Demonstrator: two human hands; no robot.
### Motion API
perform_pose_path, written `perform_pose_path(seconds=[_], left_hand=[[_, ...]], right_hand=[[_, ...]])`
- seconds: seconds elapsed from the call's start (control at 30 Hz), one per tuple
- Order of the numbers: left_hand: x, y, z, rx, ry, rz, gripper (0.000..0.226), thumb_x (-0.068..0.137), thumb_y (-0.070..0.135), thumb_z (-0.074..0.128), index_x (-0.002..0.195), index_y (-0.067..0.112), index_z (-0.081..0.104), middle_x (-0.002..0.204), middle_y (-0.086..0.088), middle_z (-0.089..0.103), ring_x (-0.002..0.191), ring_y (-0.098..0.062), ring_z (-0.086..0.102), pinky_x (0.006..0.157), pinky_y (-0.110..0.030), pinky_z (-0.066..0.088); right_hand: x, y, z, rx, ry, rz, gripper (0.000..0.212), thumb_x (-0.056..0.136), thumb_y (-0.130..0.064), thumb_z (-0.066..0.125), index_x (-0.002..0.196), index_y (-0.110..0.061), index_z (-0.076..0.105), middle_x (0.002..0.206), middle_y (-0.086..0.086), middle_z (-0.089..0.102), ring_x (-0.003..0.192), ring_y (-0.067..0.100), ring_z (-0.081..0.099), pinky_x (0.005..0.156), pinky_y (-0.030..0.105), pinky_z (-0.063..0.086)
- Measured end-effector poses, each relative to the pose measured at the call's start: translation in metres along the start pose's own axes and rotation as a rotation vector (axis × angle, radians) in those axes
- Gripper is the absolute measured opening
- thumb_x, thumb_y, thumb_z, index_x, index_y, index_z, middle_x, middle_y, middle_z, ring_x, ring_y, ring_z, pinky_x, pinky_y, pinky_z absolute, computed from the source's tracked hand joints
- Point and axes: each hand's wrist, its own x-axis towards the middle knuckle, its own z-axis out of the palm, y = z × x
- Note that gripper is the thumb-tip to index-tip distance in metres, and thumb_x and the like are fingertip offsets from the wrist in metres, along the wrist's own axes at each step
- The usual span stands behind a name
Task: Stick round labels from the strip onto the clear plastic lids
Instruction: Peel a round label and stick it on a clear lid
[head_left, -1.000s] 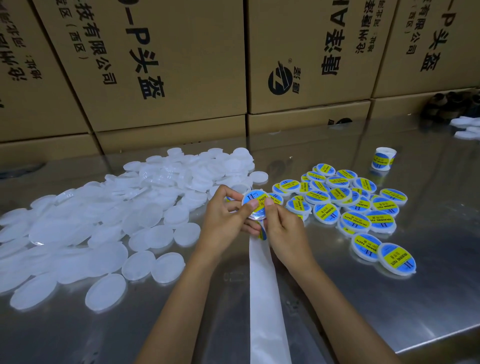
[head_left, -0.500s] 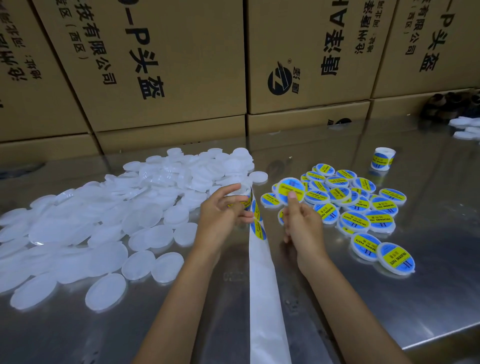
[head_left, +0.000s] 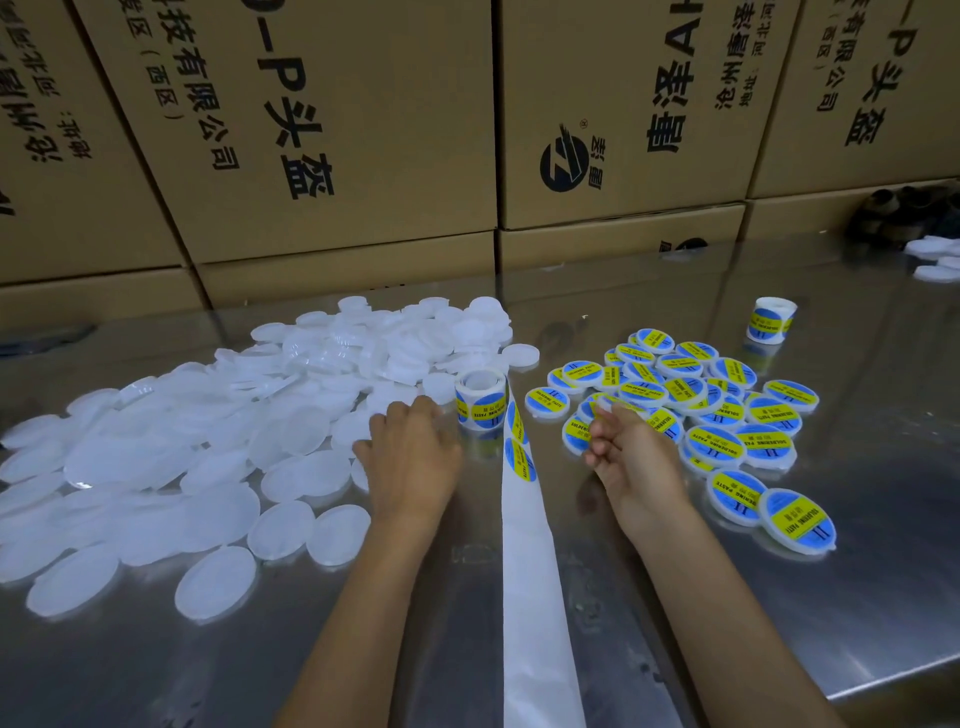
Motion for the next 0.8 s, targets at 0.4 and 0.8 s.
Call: perform_pose_path(seconds=[0.4,0.8], left_hand=[[-0.007,0.003,0.006,0.069,-0.117,0.170,0.036,0.094,0.015,0.051,0.129,0.012,0.056,0.129,-0.014,0.052,0.122,-0.033,0.045,0.100,-0.039,0.037],[0.003,-0.008,0.009,-0.113,-0.019,0.029,0.050,0.088,0.020,0.070,0.134,0.018,0.051,0.125,-0.010,0.046,0.109,-0.034,0.055,0.079,-0.033,0.041]], right_hand=[[0.000,0.009,-0.002,-0.138,0.134,-0.176,0.006,0.099,-0.010,0.055,0.098,-0.004,0.053,0.059,0.007,0.059,0.041,0.010,0.048,0.043,0.023,0.048],[0.011,0.014,-0.011,-0.480,0.270,-0.369,0.057,0.096,-0.015,0.049,0.150,-0.011,0.031,0.059,-0.007,0.070,0.041,0.009,0.049,0.056,0.030,0.046]])
